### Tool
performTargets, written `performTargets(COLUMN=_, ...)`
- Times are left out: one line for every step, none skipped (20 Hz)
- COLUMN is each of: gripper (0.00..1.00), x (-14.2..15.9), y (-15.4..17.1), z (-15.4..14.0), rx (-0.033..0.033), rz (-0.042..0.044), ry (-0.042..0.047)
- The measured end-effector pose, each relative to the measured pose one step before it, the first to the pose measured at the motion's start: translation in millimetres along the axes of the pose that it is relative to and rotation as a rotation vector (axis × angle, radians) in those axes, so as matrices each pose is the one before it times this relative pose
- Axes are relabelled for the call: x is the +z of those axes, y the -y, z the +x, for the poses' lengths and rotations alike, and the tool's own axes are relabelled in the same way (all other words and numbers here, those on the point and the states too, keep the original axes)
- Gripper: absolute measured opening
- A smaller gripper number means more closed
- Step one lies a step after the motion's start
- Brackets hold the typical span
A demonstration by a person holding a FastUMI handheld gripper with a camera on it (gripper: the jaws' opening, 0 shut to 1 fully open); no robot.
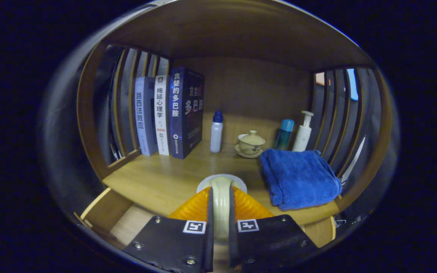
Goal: Pull open the drawer, take out the items inside it, and place them on the countertop above the cabinet.
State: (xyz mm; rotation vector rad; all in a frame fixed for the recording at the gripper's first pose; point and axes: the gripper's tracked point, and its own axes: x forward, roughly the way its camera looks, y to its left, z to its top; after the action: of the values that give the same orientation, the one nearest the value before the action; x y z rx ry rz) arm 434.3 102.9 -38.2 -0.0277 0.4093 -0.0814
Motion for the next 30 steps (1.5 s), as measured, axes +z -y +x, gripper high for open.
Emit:
performTargets(gripper=0.16, x=0.81, y=1.70, z=6.97, rx=-0.01490, rz=-0.00011, ry=0.00295)
performTargets(gripper=0.16, x=-0.94, y=1.03, z=4.45, rx=-0.01332, rz=0.00024, ry=0.00198)
performTargets(gripper=0.16, x=-0.07, y=1.17, z=4.73, rx=-0.00873, rz=0.00050, ry=0.00401)
performTargets(gripper=0.16, x=1.05, y=0.10, z=4.62, rx=-0.00714, rz=0.00231, ry=0.00485)
performTargets(gripper=0.16, x=0.42, y=1.03, z=3.75, rx=-0.00656, rz=-0.00061, ry=0.00689)
performTargets(gripper=0.16, x=0.38, y=0.48, z=4.50, rx=-0.00878, rz=-0.00260, ry=0.01047)
performTargets(gripper=0.16, x=1.97, y=2.27, z=6.03, rx=-0.01449, rz=-0.00270, ry=0.01587)
performTargets(gripper=0.16, x=0.89, y=1.49, z=4.48, rx=-0.01328, rz=-0.00295, ry=0.00859)
performTargets(gripper=0.16, x=1.70, y=1.23, z=4.15, rx=-0.01444, rz=-0.00004, ry=0.01268)
performTargets(gripper=0.16, x=1.50, y=1.69, z=5.27, rx=-0.01201, rz=0.00125, ry=0.00758)
performTargets(gripper=0.16, x=0.99, y=1.42, z=3.71, rx=-0.00993, rz=0.00234, ry=0.00718)
performTargets(gripper=0.16, x=1.06, y=1.45, z=2.36, rx=-0.00862, rz=0.00160, ry=0.00573)
performTargets(gripper=0.16, x=1.43, y=0.43, z=2.41, rx=-0.00708, rz=-0.00111, ry=0.00732)
performTargets(gripper=0.16, x=0.27, y=1.73, z=1.72, rx=-0.00540, rz=-0.00472, ry=0.00728)
performTargets(gripper=0.16, x=1.15, y=2.68, z=-0.14, rx=-0.00570, rz=-0.00722, ry=0.00919)
performTargets(gripper=0.16, x=1.65, y=-0.46, z=0.46, rx=-0.00360, rz=-0.00609, ry=0.01593)
performTargets(gripper=0.21, x=2.04, y=1.01, z=-1.43, rx=-0.00621, rz=-0.00794, ry=0.01366)
performTargets(gripper=0.21, x=5.62, y=3.07, z=-6.83, rx=-0.00687, rz=0.00001, ry=0.02293)
performTargets(gripper=0.30, x=8.79, y=2.35, z=-6.24, rx=-0.00502, rz=0.00732, ry=0.03346)
performTargets(gripper=0.39, x=11.44, y=0.10, z=-4.48, rx=0.00169, rz=0.01507, ry=0.03969)
performTargets(gripper=0.48, x=11.75, y=0.51, z=-9.36, rx=0.00658, rz=0.01610, ry=0.02817)
performTargets(gripper=0.48, x=12.86, y=0.17, z=-11.95, rx=0.01741, rz=0.01842, ry=0.02230)
performTargets(gripper=0.47, x=10.92, y=-1.49, z=-12.86, rx=0.02057, rz=0.01881, ry=0.01261)
performTargets(gripper=0.47, x=9.13, y=-0.56, z=-13.47, rx=0.02289, rz=0.01824, ry=0.01070)
performTargets(gripper=0.47, x=10.38, y=-1.58, z=-13.66, rx=0.02066, rz=0.01330, ry=0.00958)
performTargets(gripper=0.47, x=8.65, y=0.44, z=-12.59, rx=0.01426, rz=0.00192, ry=0.01235)
performTargets(gripper=0.47, x=8.76, y=0.32, z=-14.36, rx=0.01226, rz=-0.00800, ry=0.01761)
performTargets(gripper=0.48, x=5.64, y=0.32, z=-14.28, rx=0.01088, rz=-0.01515, ry=0.00997)
performTargets(gripper=0.48, x=2.55, y=-0.37, z=-14.95, rx=0.01178, rz=-0.00999, ry=0.00431)
performTargets(gripper=0.48, x=-1.45, y=-1.90, z=-14.38, rx=0.01180, rz=-0.00074, ry=-0.00430)
